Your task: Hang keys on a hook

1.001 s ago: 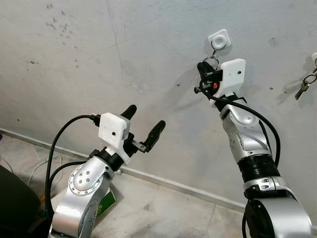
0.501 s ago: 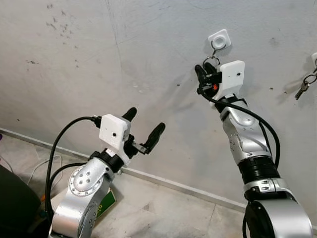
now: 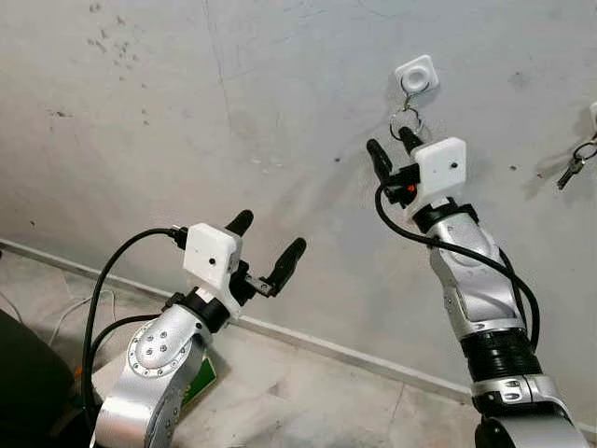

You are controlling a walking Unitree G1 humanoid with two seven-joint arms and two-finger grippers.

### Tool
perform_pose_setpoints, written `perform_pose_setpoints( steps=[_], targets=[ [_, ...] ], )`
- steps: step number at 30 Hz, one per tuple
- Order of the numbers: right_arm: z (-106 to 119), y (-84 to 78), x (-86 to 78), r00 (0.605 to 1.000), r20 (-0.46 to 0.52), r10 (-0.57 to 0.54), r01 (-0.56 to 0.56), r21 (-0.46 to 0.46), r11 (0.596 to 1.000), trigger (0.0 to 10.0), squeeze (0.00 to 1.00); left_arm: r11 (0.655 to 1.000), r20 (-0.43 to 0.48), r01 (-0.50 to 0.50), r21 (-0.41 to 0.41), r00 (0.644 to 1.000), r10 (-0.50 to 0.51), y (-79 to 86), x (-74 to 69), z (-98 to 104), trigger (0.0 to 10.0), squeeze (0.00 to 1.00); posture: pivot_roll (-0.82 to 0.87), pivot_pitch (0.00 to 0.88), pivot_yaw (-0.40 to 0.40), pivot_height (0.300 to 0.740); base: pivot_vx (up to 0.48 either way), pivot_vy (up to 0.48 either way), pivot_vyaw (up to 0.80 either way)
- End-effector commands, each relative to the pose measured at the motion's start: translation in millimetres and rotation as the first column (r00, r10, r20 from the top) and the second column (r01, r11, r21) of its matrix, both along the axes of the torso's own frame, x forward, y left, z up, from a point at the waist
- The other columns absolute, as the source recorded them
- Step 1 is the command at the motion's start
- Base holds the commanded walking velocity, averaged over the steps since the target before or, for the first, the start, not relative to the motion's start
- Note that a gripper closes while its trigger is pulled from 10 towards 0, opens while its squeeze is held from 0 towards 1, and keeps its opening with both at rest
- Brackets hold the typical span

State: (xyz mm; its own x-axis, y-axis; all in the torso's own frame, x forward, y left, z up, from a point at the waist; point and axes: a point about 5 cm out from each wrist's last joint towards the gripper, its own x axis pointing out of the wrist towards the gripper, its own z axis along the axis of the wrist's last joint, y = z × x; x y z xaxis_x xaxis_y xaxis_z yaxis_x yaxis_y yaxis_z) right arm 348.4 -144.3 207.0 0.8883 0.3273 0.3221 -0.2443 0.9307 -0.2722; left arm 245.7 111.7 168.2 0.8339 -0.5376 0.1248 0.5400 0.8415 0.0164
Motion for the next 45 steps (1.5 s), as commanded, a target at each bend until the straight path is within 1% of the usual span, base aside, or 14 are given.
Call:
perform_pose_setpoints(
  steps=[1,15,21,25,28,30,33,35,36,41,42,43,44,45],
  targets=[
    [-9.4,-5.2,-1.7,0.998,-0.039,-0.039,0.038,-0.010,0.999,10.0,1.00,1.000,-0.007,-0.009,0.009,1.000,0.009,1.1,1.0,-3.1,10.0,0.00,0.06,0.079,0.012,0.740,0.000,0.000,0.00],
    [-15.5,-6.7,-15.0,0.998,-0.037,-0.052,0.051,-0.028,0.998,10.0,1.00,0.999,-0.027,-0.035,0.023,0.999,0.036,7.1,-0.7,-12.2,10.0,0.00,0.06,0.071,0.007,0.740,0.000,0.000,0.00],
    [-31.8,-23.4,-28.2,0.991,-0.087,-0.106,0.102,-0.047,0.994,10.0,1.00,0.995,-0.069,-0.081,0.053,0.994,0.085,19.8,-1.2,-29.0,10.0,0.00,0.05,0.058,0.008,0.740,0.000,0.000,0.00],
    [-52.6,-42.8,-43.5,0.975,-0.153,-0.160,0.149,-0.079,0.986,10.0,1.00,0.989,-0.136,-0.140,0.047,0.980,0.145,32.5,-0.5,-46.5,10.0,0.00,0.04,0.053,0.008,0.740,0.000,0.000,0.00],
    [-76.8,-63.4,-55.1,0.942,-0.251,-0.223,0.210,-0.078,0.975,10.0,1.00,0.978,-0.182,-0.193,0.080,0.962,0.205,47.3,-0.1,-63.6,10.0,0.00,0.04,0.049,0.003,0.740,0.000,0.000,0.00],
    [-86.7,-69.6,-58.4,0.927,-0.290,-0.240,0.225,-0.084,0.971,10.0,1.00,0.971,-0.203,-0.217,0.095,0.951,0.233,54.2,0.6,-70.8,10.0,0.00,0.03,0.047,0.000,0.740,0.000,0.000,0.00],
    [-109.5,-79.6,-64.4,0.886,-0.377,-0.271,0.255,-0.093,0.963,10.0,1.00,0.949,-0.254,-0.290,0.121,0.916,0.312,73.6,1.5,-86.9,10.0,0.00,0.03,0.042,-0.006,0.740,0.000,0.000,0.00],
    [-127.9,-86.6,-66.3,0.842,-0.448,-0.302,0.289,-0.100,0.952,10.0,1.00,0.925,-0.300,-0.346,0.159,0.875,0.379,89.6,1.2,-102.7,10.0,0.00,0.04,0.037,-0.015,0.740,0.000,0.000,0.00],
    [-127.9,-86.6,-66.3,0.842,-0.448,-0.302,0.289,-0.100,0.952,10.0,1.00,0.925,-0.300,-0.346,0.159,0.875,0.379,89.6,1.2,-102.7,10.0,0.00,0.04,0.037,-0.015,0.740,0.000,0.000,0.00],
    [-156.4,-91.0,-66.8,0.769,-0.559,-0.312,0.305,-0.108,0.946,10.0,1.00,0.890,-0.417,-0.404,0.209,0.787,0.455,112.2,-2.9,-138.5,10.0,0.00,0.04,0.033,-0.031,0.740,0.000,0.000,0.00],
    [-166.7,-92.7,-67.7,0.733,-0.605,-0.310,0.320,-0.096,0.943,10.0,1.00,0.884,-0.460,-0.415,0.215,0.755,0.467,116.3,-4.3,-150.1,10.0,0.00,0.04,0.033,-0.031,0.740,0.000,0.000,0.00],
    [-166.7,-92.7,-67.7,0.733,-0.605,-0.310,0.320,-0.096,0.943,10.0,1.00,0.884,-0.460,-0.415,0.215,0.755,0.467,116.3,-4.3,-150.1,10.0,0.00,0.04,0.033,-0.031,0.740,0.000,0.000,0.00],
    [-180.7,-95.2,-69.5,0.676,-0.667,-0.314,0.351,-0.083,0.933,10.0,1.00,0.879,-0.520,-0.416,0.232,0.711,0.473,120.5,-6.8,-166.6,10.0,0.00,0.04,0.033,-0.031,0.740,0.000,0.000,0.00],
    [-187.8,-95.8,-71.0,0.645,-0.698,-0.311,0.368,-0.073,0.927,10.0,1.00,0.873,-0.546,-0.418,0.250,0.684,0.484,122.3,-8.8,-174.4,10.0,0.00,0.03,0.033,-0.036,0.740,0.000,0.000,0.00]
  ],
)
